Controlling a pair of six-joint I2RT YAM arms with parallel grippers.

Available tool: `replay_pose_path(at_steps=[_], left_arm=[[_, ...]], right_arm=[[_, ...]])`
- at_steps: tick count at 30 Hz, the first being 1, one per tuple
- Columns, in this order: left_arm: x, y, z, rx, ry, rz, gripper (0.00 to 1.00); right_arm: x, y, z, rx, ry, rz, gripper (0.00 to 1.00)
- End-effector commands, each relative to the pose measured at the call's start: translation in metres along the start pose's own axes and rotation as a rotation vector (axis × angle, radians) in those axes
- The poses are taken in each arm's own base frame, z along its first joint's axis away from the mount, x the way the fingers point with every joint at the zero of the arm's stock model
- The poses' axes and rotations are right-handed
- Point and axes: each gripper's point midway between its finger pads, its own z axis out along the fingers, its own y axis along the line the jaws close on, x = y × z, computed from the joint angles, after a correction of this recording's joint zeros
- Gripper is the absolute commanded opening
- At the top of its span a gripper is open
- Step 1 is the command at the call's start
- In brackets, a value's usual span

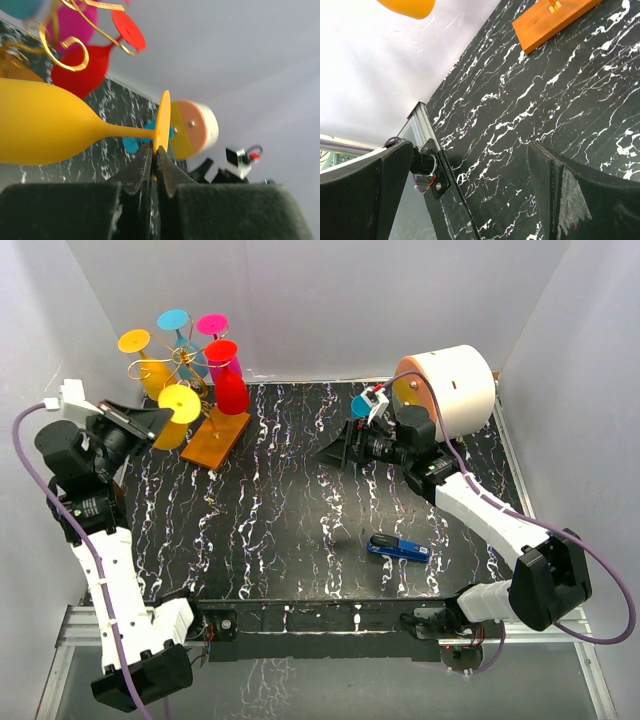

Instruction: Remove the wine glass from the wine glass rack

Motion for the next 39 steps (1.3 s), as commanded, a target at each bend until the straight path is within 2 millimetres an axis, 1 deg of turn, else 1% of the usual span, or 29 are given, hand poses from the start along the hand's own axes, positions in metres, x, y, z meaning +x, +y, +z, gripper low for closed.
replay_pose_path(at_steps=[1, 4, 6, 10, 12, 13, 16, 19, 23, 27, 31, 35, 38, 39], left_arm=[[0.047, -0.039, -0.012, 0.305, 0.188, 0.130, 0.00], [0.075, -0.061, -0.028, 0.459, 0.271, 0.136, 0.00], [0.089, -0.075, -0.039, 0.561, 0.329, 0.112, 0.00], [0.104, -0.104, -0.066, 0.761, 0.394, 0.099, 0.00], [0.106, -0.118, -0.080, 0.847, 0.400, 0.097, 0.00], [0.105, -0.128, -0.091, 0.908, 0.388, 0.120, 0.00], [0.099, -0.148, -0.113, 1.024, 0.373, 0.113, 0.00], [0.090, -0.161, -0.125, 1.094, 0.356, 0.064, 0.00], [0.082, -0.169, -0.137, 1.169, 0.339, -0.019, 0.00], [0.077, -0.170, -0.141, 1.203, 0.336, -0.087, 0.00], [0.079, -0.169, -0.140, 1.195, 0.347, -0.093, 0.00], [0.082, -0.165, -0.139, 1.182, 0.360, -0.103, 0.00], [0.084, -0.159, -0.131, 1.146, 0.368, -0.114, 0.00], [0.085, -0.158, -0.128, 1.135, 0.368, -0.111, 0.00]], right_arm=[[0.002, -0.003, -0.002, 0.020, 0.019, -0.027, 0.97], [-0.005, -0.003, -0.004, 0.046, 0.017, -0.055, 0.98], [-0.012, 0.002, -0.006, 0.044, 0.005, -0.069, 0.98], [-0.027, 0.018, -0.008, -0.017, -0.021, -0.051, 0.98], [-0.035, 0.026, -0.012, -0.074, -0.036, -0.007, 0.98], [-0.041, 0.031, -0.015, -0.118, -0.052, 0.017, 0.98], [-0.053, 0.054, -0.021, -0.249, -0.081, 0.057, 0.98], [-0.066, 0.075, -0.024, -0.329, -0.108, 0.086, 0.98], [-0.086, 0.106, -0.026, -0.441, -0.175, 0.071, 0.98], [-0.099, 0.134, -0.022, -0.525, -0.211, 0.067, 0.99], [-0.107, 0.156, -0.017, -0.610, -0.227, 0.078, 0.98], [-0.116, 0.172, -0.015, -0.672, -0.255, 0.092, 0.98], [-0.120, 0.185, -0.021, -0.740, -0.254, 0.110, 0.90], [-0.119, 0.191, -0.025, -0.774, -0.246, 0.126, 0.82]])
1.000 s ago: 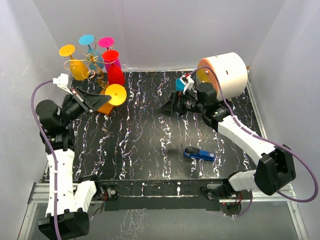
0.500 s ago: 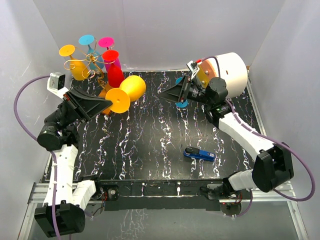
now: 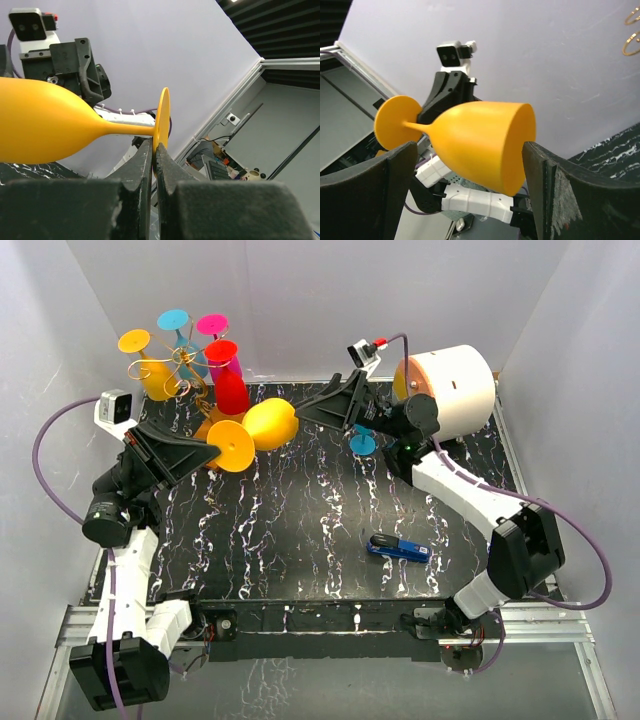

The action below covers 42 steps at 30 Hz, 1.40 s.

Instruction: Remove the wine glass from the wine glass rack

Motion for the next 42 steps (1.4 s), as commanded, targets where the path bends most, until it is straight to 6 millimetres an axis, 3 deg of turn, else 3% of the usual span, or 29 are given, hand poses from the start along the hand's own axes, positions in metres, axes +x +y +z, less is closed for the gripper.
replay_pose_path(at_steps=[1, 3, 12, 17, 19, 21, 23, 24, 25, 26, 27, 28, 31, 33, 36, 38, 42], left_arm=[[0.005, -0.006, -0.001, 0.024, 0.004, 0.070, 0.00], [0.004, 0.000, -0.001, 0.005, 0.004, 0.071, 0.00], [-0.001, 0.039, -0.009, -0.070, -0.022, -0.007, 0.00], [-0.005, 0.071, -0.014, -0.167, -0.033, -0.074, 0.00], [-0.005, 0.079, -0.016, -0.201, -0.036, -0.078, 0.13], [-0.004, 0.090, -0.018, -0.260, -0.029, -0.080, 0.37], [-0.002, 0.101, -0.021, -0.338, -0.014, -0.059, 0.61], [-0.001, 0.110, -0.025, -0.399, -0.010, -0.050, 0.68], [0.004, 0.127, -0.035, -0.506, -0.017, -0.106, 0.76], [-0.002, 0.132, -0.038, -0.565, -0.030, -0.031, 0.87], [0.006, 0.152, -0.056, -0.713, -0.040, -0.081, 0.93], [0.007, 0.165, -0.071, -0.830, -0.057, -0.083, 0.95], [0.019, 0.198, -0.119, -1.123, -0.061, -0.098, 0.99], [0.026, 0.211, -0.145, -1.260, -0.058, -0.103, 0.99], [0.029, 0.215, -0.162, -1.337, -0.054, -0.059, 0.99], [0.027, 0.213, -0.166, -1.353, -0.060, -0.010, 0.99], [0.022, 0.211, -0.173, -1.382, -0.069, 0.053, 0.99]], right_arm=[[-0.016, 0.061, 0.006, -0.211, -0.043, -0.030, 0.76], [-0.011, 0.073, 0.003, -0.265, -0.038, -0.012, 0.66], [0.012, 0.096, -0.016, -0.283, -0.044, 0.074, 0.44], [0.014, 0.095, -0.020, -0.239, -0.056, 0.041, 0.17], [0.015, 0.094, -0.022, -0.230, -0.060, 0.032, 0.09], [0.017, 0.090, -0.024, -0.209, -0.055, 0.013, 0.04], [0.019, 0.073, -0.028, -0.130, -0.052, -0.006, 0.00], [0.020, 0.061, -0.032, -0.079, -0.059, -0.015, 0.00], [0.022, 0.040, -0.038, 0.013, -0.063, 0.002, 0.00], [0.023, 0.026, -0.045, 0.076, -0.077, -0.017, 0.00], [0.026, 0.003, -0.055, 0.177, -0.090, -0.009, 0.00], [0.035, -0.027, -0.068, 0.311, -0.085, 0.025, 0.00], [0.060, -0.090, -0.115, 0.615, -0.083, 0.059, 0.00], [0.076, -0.114, -0.142, 0.749, -0.059, 0.080, 0.00], [0.095, -0.131, -0.172, 0.894, 0.021, 0.062, 0.00], [0.096, -0.139, -0.195, 1.033, 0.059, 0.017, 0.00], [0.074, -0.152, -0.249, 1.369, 0.039, -0.106, 0.00]])
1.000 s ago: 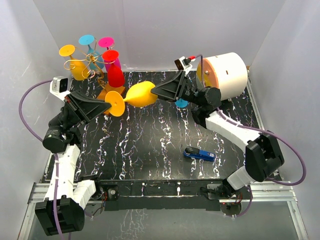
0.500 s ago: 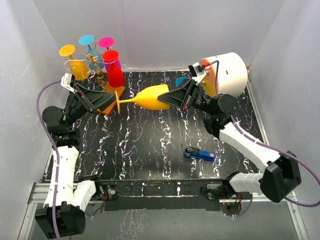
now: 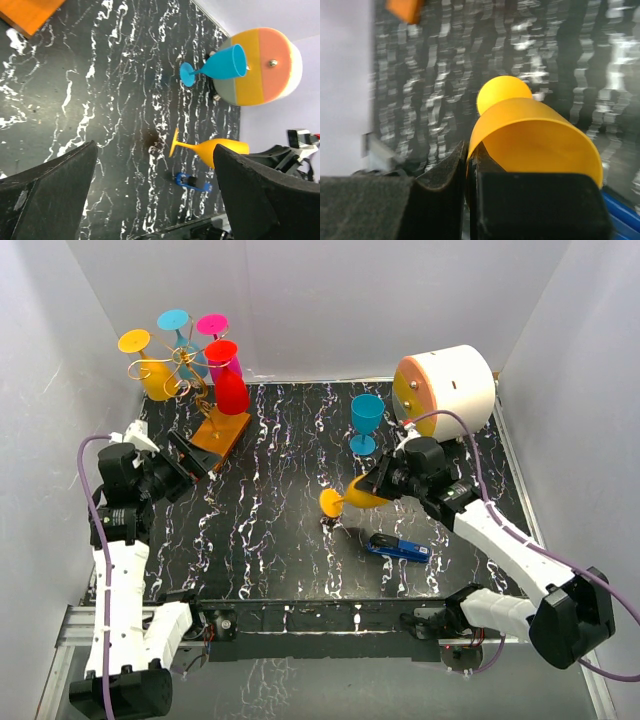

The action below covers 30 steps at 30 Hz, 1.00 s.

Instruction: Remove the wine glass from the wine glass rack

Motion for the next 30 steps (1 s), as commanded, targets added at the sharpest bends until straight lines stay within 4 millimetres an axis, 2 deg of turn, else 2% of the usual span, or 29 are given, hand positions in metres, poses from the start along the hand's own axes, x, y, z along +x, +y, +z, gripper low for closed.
replay_pose_path(at_steps=[1, 4, 5, 14, 24, 27, 30], left_arm=[[-0.001, 0.019, -0.011, -0.092, -0.050, 0.102, 0.99], [0.002, 0.025, -0.008, -0.098, -0.046, 0.102, 0.99], [0.005, 0.028, -0.006, -0.100, -0.040, 0.098, 0.99], [0.020, 0.038, -0.009, -0.101, -0.036, 0.105, 0.99], [0.025, 0.047, -0.020, -0.143, -0.045, 0.147, 0.99], [0.024, 0.049, -0.023, -0.160, -0.052, 0.164, 0.99], [0.022, 0.050, -0.026, -0.173, -0.058, 0.177, 0.99]], right_arm=[[-0.040, -0.054, -0.035, 0.403, -0.128, -0.174, 0.00], [-0.053, -0.077, -0.038, 0.588, -0.115, -0.207, 0.00], [-0.060, -0.079, -0.036, 0.623, -0.109, -0.215, 0.00], [-0.107, -0.063, -0.005, 0.722, -0.090, -0.211, 0.00], [-0.130, -0.076, 0.031, 0.805, -0.104, -0.128, 0.00], [-0.128, -0.088, 0.048, 0.816, -0.079, -0.099, 0.00], [-0.130, -0.099, 0.056, 0.833, -0.064, -0.072, 0.00]])
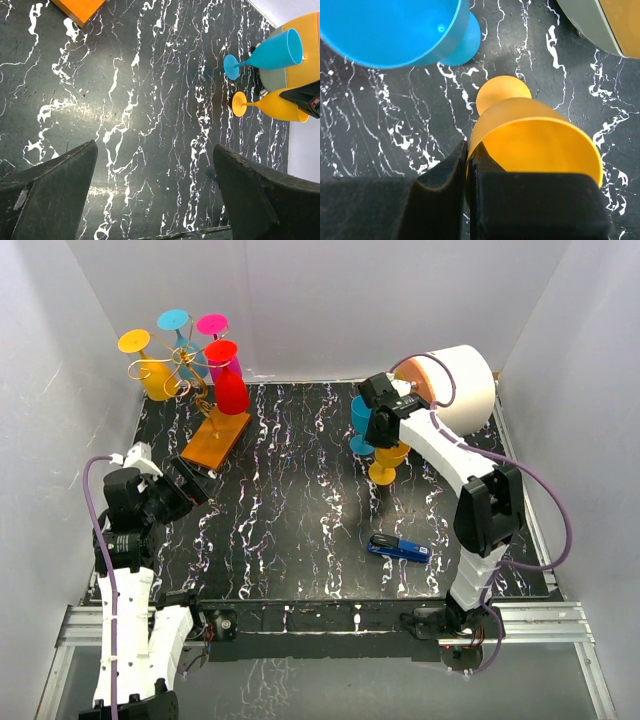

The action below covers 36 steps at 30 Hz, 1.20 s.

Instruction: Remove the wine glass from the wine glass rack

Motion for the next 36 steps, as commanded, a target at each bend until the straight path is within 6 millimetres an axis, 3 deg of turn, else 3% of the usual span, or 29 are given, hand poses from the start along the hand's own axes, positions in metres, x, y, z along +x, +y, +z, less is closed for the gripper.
replay_pose_path(at_steps=[1, 6, 10, 13, 17, 20, 23, 28, 30, 31, 32, 34, 36], left_arm=[[-0.004, 0.003, -0.008, -0.030, -0.020, 0.044, 0.99], [-0.006, 0.004, -0.009, -0.037, -0.027, 0.055, 0.99], [-0.007, 0.002, -0.007, -0.029, -0.023, 0.049, 0.99], [-0.009, -0.001, -0.006, -0.017, -0.019, 0.042, 0.99], [-0.013, -0.007, -0.006, -0.003, -0.016, 0.028, 0.99], [-0.015, -0.004, -0.007, -0.027, -0.014, 0.026, 0.99], [-0.015, -0.004, -0.008, -0.036, -0.009, 0.024, 0.99], [-0.020, -0.014, -0.010, -0.001, -0.007, 0.000, 0.99], [-0.023, -0.024, -0.011, 0.031, 0.002, -0.012, 0.99], [-0.026, -0.028, -0.010, 0.045, 0.010, -0.015, 0.99], [-0.029, -0.033, -0.010, 0.060, 0.016, -0.020, 0.99], [-0.036, -0.041, -0.007, 0.085, 0.021, -0.033, 0.99], [-0.047, -0.052, -0.005, 0.117, 0.010, -0.056, 0.99]], right_arm=[[-0.022, 0.000, 0.009, 0.013, -0.019, 0.073, 0.00], [-0.020, -0.003, 0.025, 0.022, 0.035, 0.108, 0.02], [-0.021, -0.006, 0.026, 0.030, 0.057, 0.115, 0.19], [-0.029, -0.004, 0.013, 0.011, 0.039, 0.115, 0.34], [-0.046, -0.004, -0.015, -0.033, -0.024, 0.126, 0.47], [-0.057, -0.003, -0.040, -0.086, -0.075, 0.116, 0.66], [-0.063, -0.002, -0.069, -0.179, -0.141, 0.092, 0.77], [-0.056, 0.010, -0.115, -0.454, -0.309, -0.027, 0.89], [-0.039, 0.014, -0.132, -0.588, -0.375, -0.083, 0.97], [-0.044, 0.017, -0.155, -0.661, -0.457, -0.093, 0.98], [-0.029, 0.021, -0.163, -0.743, -0.472, -0.137, 0.98], [-0.022, 0.022, -0.191, -0.855, -0.553, -0.171, 0.99], [-0.015, 0.021, -0.204, -0.904, -0.583, -0.187, 0.98]])
